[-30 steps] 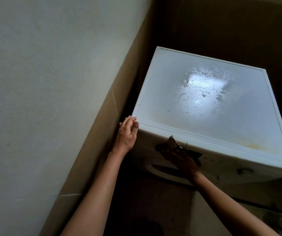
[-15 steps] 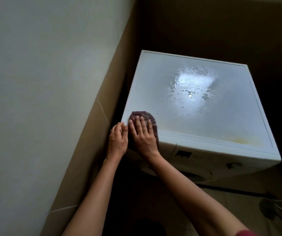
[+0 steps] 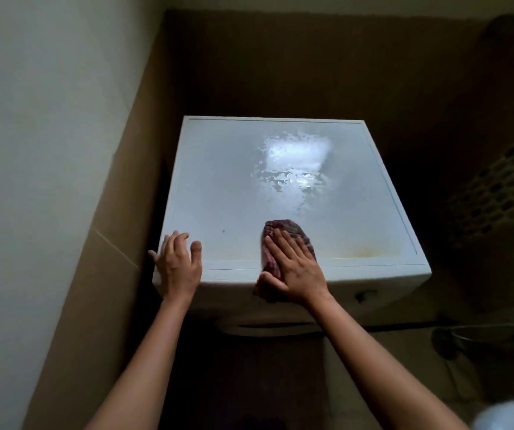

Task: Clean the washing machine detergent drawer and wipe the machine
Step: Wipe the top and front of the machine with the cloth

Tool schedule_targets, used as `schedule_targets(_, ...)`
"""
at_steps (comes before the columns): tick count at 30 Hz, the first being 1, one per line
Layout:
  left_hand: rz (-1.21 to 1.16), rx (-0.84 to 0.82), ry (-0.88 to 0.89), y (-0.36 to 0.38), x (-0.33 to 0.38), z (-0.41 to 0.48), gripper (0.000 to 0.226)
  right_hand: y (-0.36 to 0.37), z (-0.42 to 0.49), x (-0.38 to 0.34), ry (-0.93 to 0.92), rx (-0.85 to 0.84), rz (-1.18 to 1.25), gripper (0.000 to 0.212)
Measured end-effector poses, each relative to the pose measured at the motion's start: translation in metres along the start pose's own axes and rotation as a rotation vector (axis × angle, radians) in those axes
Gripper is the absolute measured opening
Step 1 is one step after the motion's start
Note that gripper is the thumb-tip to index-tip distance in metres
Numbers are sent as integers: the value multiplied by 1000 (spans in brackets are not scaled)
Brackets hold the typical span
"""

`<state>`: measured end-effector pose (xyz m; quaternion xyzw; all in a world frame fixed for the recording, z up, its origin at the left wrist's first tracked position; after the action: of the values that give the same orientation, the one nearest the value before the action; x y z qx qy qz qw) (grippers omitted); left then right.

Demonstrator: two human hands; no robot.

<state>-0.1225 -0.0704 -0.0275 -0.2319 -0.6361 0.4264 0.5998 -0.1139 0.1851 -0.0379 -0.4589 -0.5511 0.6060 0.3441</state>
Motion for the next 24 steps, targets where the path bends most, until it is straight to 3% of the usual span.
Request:
schedule_targets(3,50,-30,-7,10,1,9,40,-10,-16,47,135,15,24,69)
schedule_targets(8,114,35,-45,11,6,17,53,-23,-36,116,338,27,44,71)
schedule_targets(12,103,79,-93,7,11,26,46,-31,-47,178,593,19,59,75)
schedule_targets(15,77,94,-137,5,16,34,39,-38,-42,212,661,-44,48,79)
schedule_targets(18,33,99,-190,3,15,46,29,-46,-26,220,713,-51,49,77)
schedule_targets(21,31,97,-226,3,14,56,30,-50,-1,216,813,-3,73,83)
schedule_targets(24,35,92,-255,6,13,68,32,-52,30,207,800,18,87,92)
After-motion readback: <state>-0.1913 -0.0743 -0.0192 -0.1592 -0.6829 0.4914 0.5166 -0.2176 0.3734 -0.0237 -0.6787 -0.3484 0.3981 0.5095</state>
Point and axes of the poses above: each hand's wrist, its own z-axis towards the middle knuckle, its own y-axis out of the palm, x = y × z, the point moved 3 cm from there along z, towards the middle knuckle, and after that the axes turned 4 degrees about -x, right-handed, at the moved point
